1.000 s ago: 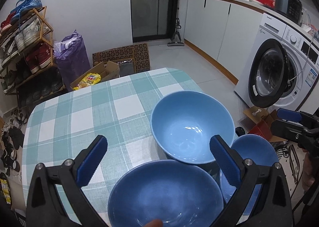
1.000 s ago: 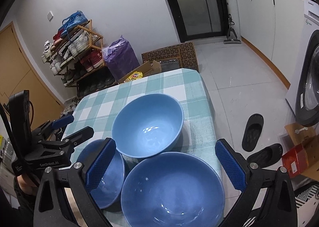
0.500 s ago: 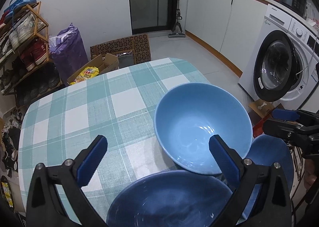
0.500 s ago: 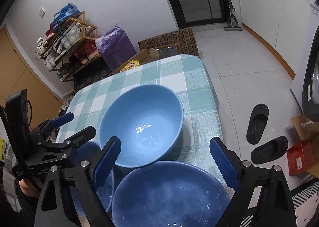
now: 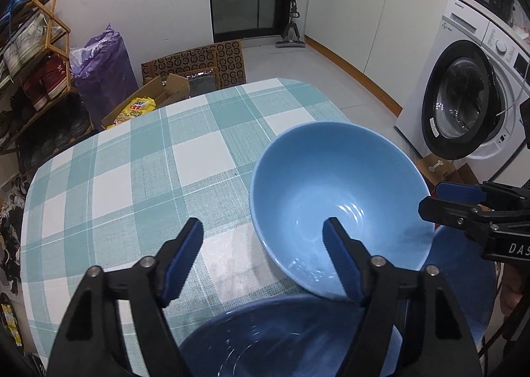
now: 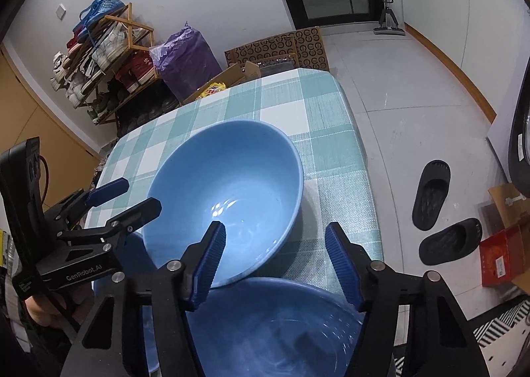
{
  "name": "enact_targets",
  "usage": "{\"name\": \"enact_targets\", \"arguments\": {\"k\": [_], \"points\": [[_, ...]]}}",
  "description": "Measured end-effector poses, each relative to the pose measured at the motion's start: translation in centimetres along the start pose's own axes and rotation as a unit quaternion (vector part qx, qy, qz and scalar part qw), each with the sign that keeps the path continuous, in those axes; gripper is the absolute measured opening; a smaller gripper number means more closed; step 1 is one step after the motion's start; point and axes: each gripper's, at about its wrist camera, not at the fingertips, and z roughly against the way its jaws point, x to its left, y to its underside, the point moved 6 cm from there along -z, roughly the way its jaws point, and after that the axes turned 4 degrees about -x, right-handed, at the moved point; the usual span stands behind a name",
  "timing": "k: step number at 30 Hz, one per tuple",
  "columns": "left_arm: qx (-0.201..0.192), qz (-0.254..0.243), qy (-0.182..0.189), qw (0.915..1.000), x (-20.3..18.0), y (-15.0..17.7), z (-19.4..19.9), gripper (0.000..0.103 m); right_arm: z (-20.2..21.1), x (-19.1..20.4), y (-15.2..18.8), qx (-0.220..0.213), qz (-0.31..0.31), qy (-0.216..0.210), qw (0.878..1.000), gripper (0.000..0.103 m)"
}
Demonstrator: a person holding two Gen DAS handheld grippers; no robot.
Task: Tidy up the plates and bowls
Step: 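Move both open tools toward the rim of the large blue bowl, then close both tools on the blue bowl rim, then lift the held blue bowl with both tools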
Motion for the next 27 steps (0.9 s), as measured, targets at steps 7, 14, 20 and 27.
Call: {"name": "enact_targets", "arguments": {"k": [7,14,20,27], "points": [[0.014,-0.001,0.01,0.9998,-0.2,0.5,-1.0,0.043,-0.9,0.6,0.0,0.009,0.009,0.003,1.0,0.05],[0.016,-0.007,0.018,0.9997,-0.3,0.9,-1.2,0.027,-1.2,1.0,0.2,0.013,0.019,0.016,1.0,0.034],[0.015,-0.01,0.018,0.9997,-0.4,0.9,-1.2,0.019,-1.1,0.7,0.6,0.018,0.026,0.026,0.999,0.023],[0.013,-0.006,0.019,0.9997,-0.4,0.9,-1.2,0.017,-0.9,0.5,0.7,0.014,0.027,0.033,0.999,0.02]]}}
